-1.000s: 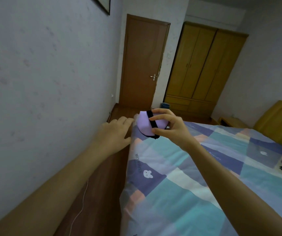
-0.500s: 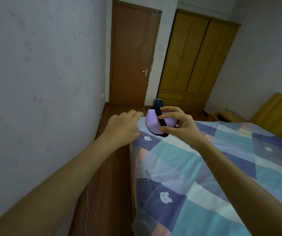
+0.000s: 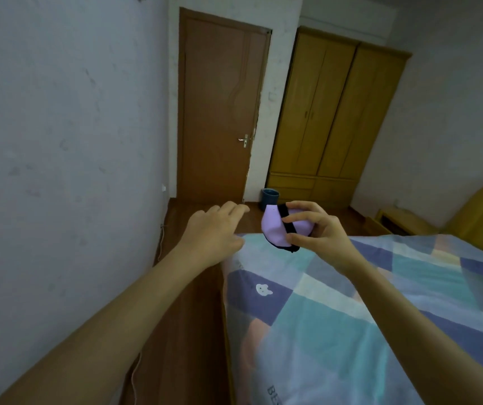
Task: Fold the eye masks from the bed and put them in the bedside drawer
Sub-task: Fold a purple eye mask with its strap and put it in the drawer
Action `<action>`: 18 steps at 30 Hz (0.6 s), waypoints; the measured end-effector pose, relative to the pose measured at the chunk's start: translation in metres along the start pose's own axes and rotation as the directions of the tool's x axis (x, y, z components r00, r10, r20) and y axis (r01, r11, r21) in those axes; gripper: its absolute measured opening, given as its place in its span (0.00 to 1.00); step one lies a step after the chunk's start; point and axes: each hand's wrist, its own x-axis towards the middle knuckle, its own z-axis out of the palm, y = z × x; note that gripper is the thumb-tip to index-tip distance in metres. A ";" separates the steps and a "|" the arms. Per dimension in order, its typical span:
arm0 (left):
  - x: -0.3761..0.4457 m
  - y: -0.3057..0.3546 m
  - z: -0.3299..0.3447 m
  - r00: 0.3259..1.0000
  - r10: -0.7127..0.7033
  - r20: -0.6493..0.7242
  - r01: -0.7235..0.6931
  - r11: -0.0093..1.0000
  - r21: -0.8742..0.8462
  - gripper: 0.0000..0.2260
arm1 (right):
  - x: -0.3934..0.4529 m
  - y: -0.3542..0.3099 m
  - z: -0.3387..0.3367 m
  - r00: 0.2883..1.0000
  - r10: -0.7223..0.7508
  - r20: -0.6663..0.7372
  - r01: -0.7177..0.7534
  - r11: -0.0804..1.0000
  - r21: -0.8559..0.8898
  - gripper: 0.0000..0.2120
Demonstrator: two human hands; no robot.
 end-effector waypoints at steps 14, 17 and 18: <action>0.240 -0.268 0.102 0.999 -0.046 0.008 0.045 0.994 0.096 0.27 | 0.357 0.142 0.108 0.992 -0.072 0.103 0.070 0.997 0.021 0.11; 0.292 -0.314 0.121 0.998 -0.043 0.034 0.040 0.996 0.081 0.27 | 0.415 0.164 0.121 0.993 -0.076 0.086 0.075 0.997 0.019 0.11; 0.313 -0.329 0.129 0.998 -0.038 0.048 0.034 0.996 0.077 0.27 | 0.438 0.172 0.124 0.994 -0.082 0.077 0.081 0.997 0.010 0.11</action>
